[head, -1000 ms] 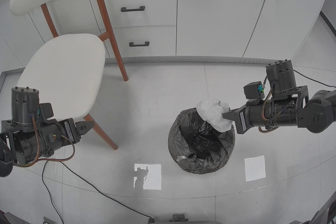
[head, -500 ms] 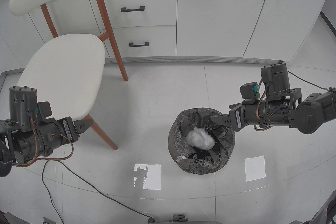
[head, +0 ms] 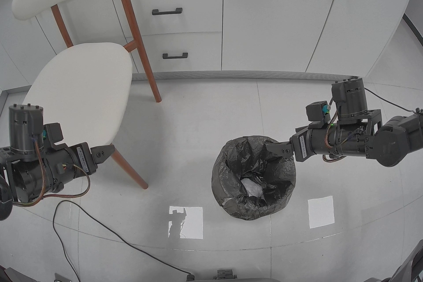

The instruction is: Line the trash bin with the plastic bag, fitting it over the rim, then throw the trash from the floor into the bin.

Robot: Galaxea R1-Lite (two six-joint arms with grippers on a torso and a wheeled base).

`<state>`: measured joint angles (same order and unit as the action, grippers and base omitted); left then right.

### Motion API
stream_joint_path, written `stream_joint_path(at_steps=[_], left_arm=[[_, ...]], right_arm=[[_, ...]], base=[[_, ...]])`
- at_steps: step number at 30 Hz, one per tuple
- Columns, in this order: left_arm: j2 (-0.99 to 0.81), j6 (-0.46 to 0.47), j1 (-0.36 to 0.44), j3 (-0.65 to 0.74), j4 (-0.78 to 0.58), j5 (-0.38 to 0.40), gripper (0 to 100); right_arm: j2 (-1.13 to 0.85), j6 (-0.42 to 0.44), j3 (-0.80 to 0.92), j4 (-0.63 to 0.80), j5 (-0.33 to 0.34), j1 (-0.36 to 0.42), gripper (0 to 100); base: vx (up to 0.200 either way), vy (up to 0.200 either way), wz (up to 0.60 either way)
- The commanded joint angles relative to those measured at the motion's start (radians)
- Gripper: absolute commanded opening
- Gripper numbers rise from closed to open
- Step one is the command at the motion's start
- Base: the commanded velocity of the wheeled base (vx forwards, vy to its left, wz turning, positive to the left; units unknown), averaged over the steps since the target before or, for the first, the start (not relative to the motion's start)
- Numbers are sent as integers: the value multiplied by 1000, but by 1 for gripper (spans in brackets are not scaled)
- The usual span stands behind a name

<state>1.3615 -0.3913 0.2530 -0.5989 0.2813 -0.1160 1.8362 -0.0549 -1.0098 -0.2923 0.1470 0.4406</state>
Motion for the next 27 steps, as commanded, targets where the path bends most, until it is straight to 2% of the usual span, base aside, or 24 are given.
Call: stream_joint_path(at_steps=[1,3,4,6,7,9,12,13,14,15,18,19,21,23,24,25,26,27], left_arm=[[-93,103,-4,-19,-8,-28,100],[-139,130,-17,-19,-19,-27,100],[-188,143,-20,-2,-39,-27,100],[-229,144,-20,1,-91,-30,100],[-286,144,-21,-12,-175,-34,100],[-392,146,-21,-33,-298,-50,100],[-561,163,-8,-58,-401,-36,100],[-662,177,8,-65,-455,-19,100],[-671,177,11,-68,-461,-16,100],[-794,180,28,-68,-528,-11,100],[-950,184,6,-73,-636,-13,100],[-950,184,6,-73,-636,-13,100],[-1065,190,-98,-96,-766,-16,100],[-1125,206,-198,-94,-834,-5,100],[-1170,223,-245,-84,-843,4,100],[-1219,236,-279,-65,-841,29,100],[-1285,250,-302,-35,-840,88,100],[-1331,259,-281,-12,-843,134,100]], right_arm=[[-114,1,46,-1,-93,-3,100],[-160,1,80,-1,-127,-8,100],[-216,1,137,-1,-161,-34,100],[-273,3,197,-2,-181,-60,100],[-357,4,267,-2,-190,-94,100],[-503,3,367,-1,-188,-163,100],[-707,1,485,-1,-184,-261,100],[-862,1,563,7,-182,-316,100],[-877,1,571,10,-181,-321,100],[-1078,3,669,35,-179,-361,100],[-1373,9,766,163,-185,-399,100],[-1373,9,766,163,-185,-399,100],[-1640,13,784,409,-184,-422,100],[-1819,13,797,573,-185,-422,100],[-1836,26,820,631,-202,-427,100],[-1836,46,830,645,-225,-427,100],[-1830,90,832,633,-257,-427,100],[-1830,129,838,611,-277,-428,100]], base=[[0,0,0],[0,0,0],[0,0,0],[0,0,0],[0,0,0],[0,0,0],[0,0,0],[0,0,0],[0,0,0],[0,0,0],[0,0,0],[0,0,0],[0,0,0],[0,0,0],[0,0,0],[0,0,0],[0,0,0],[0,0,0]])
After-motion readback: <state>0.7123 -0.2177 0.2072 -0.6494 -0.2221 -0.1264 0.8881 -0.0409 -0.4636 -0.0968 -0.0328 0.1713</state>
